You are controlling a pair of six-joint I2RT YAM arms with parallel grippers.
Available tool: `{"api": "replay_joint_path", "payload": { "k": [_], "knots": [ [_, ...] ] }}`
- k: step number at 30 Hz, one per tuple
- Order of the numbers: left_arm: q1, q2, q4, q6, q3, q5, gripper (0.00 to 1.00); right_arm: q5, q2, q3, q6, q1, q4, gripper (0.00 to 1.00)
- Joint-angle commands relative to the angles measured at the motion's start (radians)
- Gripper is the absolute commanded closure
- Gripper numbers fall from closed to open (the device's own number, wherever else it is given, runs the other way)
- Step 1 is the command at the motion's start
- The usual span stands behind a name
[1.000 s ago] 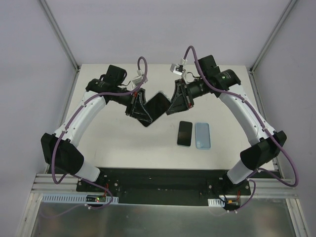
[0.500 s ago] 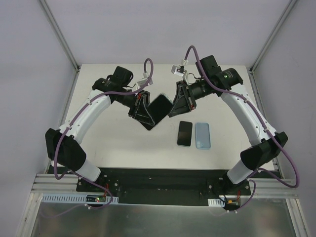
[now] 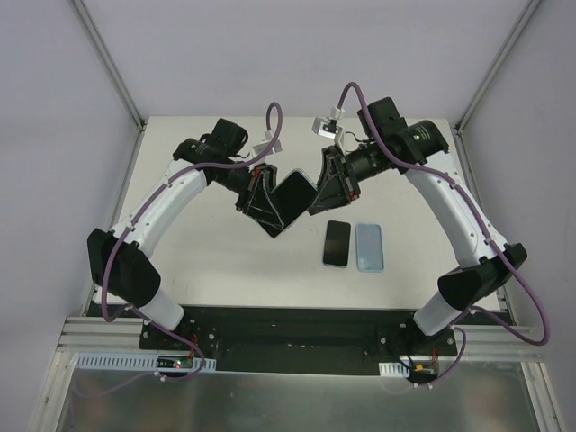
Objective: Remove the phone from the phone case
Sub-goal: Remove the phone case from the phone.
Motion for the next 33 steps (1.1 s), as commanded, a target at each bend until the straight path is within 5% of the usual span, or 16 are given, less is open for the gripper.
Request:
{"api": "replay_joint_path", "payload": {
  "k": [1, 33],
  "knots": [
    [-0.055, 0.061, 0.128, 0.024, 0.047, 0.127, 1.00, -0.354, 0.016, 0.070, -0.055, 0.146, 0.045, 1.00],
    [-0.047, 0.084, 0.129, -0.042, 0.166, 0.166, 1.00, -0.311, -0.003, 0.133, -0.016, 0.204, 0.048, 1.00]
  ]
}}
